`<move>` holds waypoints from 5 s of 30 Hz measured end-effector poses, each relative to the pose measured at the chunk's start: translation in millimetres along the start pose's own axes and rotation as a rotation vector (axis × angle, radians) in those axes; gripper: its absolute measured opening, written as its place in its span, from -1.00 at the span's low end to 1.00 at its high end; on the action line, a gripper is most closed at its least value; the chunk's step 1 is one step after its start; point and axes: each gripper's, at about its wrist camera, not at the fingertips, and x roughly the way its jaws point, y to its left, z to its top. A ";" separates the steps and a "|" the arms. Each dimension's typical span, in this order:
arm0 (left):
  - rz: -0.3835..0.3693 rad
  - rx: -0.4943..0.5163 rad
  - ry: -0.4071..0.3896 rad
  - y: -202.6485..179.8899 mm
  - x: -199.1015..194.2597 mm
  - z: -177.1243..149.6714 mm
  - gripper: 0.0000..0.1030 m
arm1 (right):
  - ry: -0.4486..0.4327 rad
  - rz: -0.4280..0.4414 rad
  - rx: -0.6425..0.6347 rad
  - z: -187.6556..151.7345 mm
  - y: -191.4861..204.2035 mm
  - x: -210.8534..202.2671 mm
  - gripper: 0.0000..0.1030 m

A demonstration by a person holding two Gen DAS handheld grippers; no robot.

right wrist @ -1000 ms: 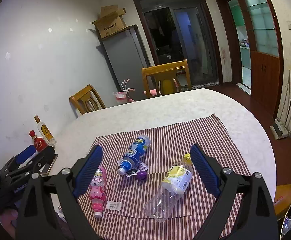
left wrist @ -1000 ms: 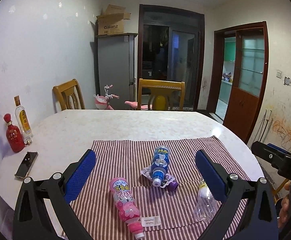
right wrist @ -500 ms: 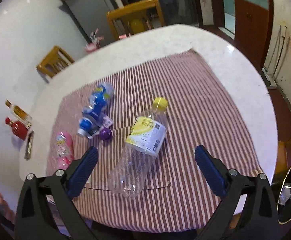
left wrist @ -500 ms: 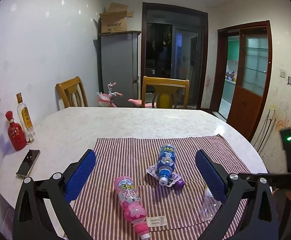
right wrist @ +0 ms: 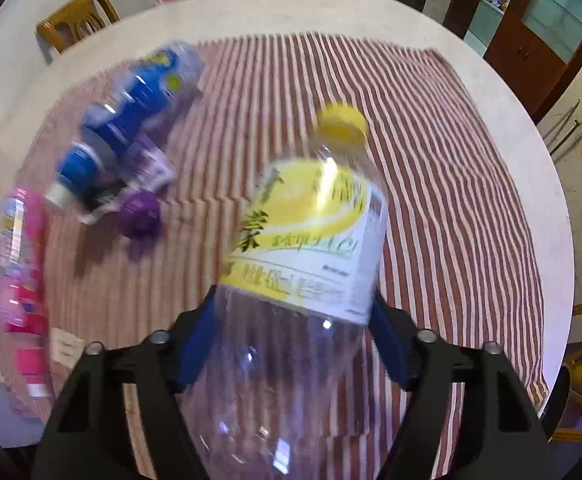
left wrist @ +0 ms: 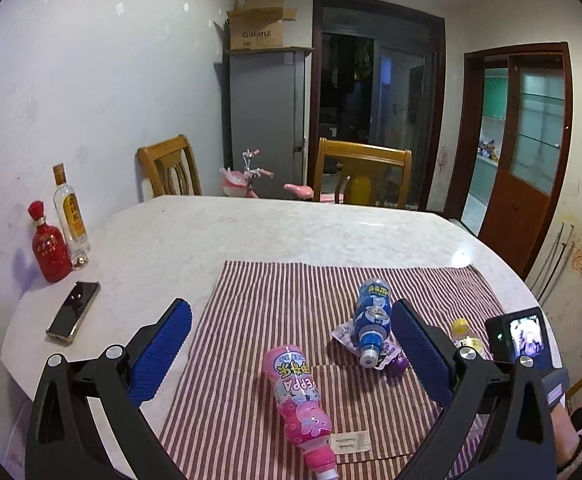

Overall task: Collect trash
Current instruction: 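Grasp the clear yellow-label bottle with the right tool, then grasp the white wrapper with purple cap with the left tool while the right tool holds the bottle, then carry bottle and wrapper to the black bin and release both, then return both tools to the table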

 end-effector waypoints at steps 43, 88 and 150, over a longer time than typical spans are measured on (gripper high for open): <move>-0.055 -0.381 0.462 -88.5 217.2 -87.8 -0.73 | -0.245 0.385 0.256 -13.2 -114.0 -100.8 0.23; -0.588 0.269 -0.008 -277.6 -46.5 5.9 -0.84 | -0.434 0.151 0.665 -144.2 -318.0 -160.6 0.22; -0.986 0.933 0.508 -615.2 -50.3 -285.1 0.88 | -0.408 -0.062 1.397 -412.9 -504.7 -116.6 0.73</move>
